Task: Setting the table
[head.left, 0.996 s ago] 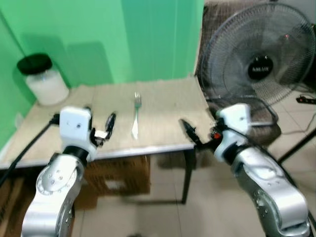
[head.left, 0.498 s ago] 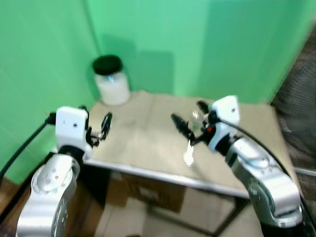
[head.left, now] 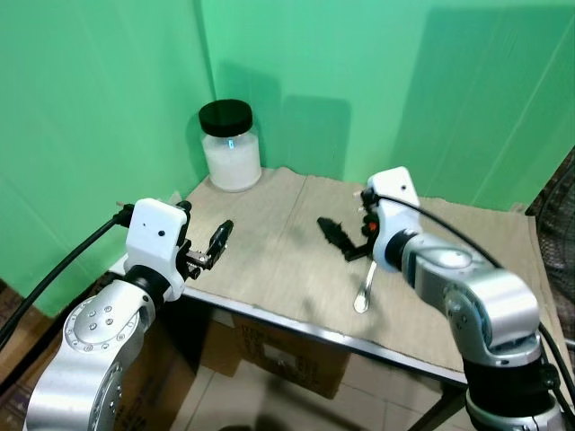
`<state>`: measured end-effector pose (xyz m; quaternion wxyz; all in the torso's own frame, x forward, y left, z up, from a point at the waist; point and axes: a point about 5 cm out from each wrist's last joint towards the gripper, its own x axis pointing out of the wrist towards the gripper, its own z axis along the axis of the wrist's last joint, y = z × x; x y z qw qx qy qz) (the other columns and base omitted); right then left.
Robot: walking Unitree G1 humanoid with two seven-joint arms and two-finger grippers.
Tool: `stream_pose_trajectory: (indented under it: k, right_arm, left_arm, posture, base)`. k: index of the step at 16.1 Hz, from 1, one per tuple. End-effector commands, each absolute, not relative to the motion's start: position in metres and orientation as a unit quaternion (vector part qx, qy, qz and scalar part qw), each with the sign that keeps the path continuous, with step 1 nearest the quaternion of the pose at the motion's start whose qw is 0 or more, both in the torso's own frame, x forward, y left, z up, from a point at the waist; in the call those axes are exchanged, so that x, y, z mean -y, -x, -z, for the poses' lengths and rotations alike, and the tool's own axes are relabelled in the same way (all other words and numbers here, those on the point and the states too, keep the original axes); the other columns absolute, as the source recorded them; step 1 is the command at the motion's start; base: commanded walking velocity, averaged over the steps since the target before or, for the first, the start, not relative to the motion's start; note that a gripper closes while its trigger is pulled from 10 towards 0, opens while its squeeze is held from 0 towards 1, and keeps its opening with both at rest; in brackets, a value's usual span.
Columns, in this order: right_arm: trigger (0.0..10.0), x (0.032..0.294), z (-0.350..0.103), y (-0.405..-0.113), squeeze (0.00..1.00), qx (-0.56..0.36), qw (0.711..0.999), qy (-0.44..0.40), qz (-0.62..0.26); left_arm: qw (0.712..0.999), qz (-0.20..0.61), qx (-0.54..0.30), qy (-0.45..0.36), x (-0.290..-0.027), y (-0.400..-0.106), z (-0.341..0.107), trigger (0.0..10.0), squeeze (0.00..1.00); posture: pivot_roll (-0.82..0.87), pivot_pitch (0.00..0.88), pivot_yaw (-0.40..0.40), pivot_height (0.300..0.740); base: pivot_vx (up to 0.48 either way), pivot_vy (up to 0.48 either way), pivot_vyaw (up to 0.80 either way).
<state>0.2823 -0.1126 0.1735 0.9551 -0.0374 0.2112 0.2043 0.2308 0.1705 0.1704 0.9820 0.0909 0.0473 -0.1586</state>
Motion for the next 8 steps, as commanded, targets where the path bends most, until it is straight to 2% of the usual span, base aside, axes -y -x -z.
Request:
stream_pose_trajectory:
  k: [1,5,6,8]
  right_arm:
    - [10.0,0.112,-0.177,-0.283,1.00,-0.219,0.954,0.038,-0.203]
    - [10.0,0.116,-0.174,-0.281,1.00,-0.202,0.960,0.069,-0.182]
    - [10.0,0.121,-0.175,-0.278,1.00,-0.172,0.969,0.061,-0.167]
    - [10.0,0.132,-0.175,-0.269,1.00,-0.129,0.980,0.062,-0.141]
  left_arm:
    - [0.983,0.155,-0.049,-0.089,-0.171,-0.232,-0.171,10.0,0.16]
    - [0.988,0.124,-0.036,-0.079,-0.170,-0.234,-0.168,10.0,0.15]
    - [0.989,0.128,-0.031,-0.074,-0.164,-0.237,-0.167,10.0,0.09]
    - [0.988,0.135,-0.026,-0.063,-0.153,-0.243,-0.165,10.0,0.08]
  posture:
    - [0.04,0.000,0.020,0.740]
    - [0.01,0.000,0.011,0.740]
    - [0.01,0.000,0.009,0.740]
    - [-0.01,0.000,0.009,0.740]
  base:
    - [0.000,0.000,0.00]
    - [0.000,0.000,0.00]
    - [0.000,0.000,0.00]
    - [0.000,0.000,0.00]
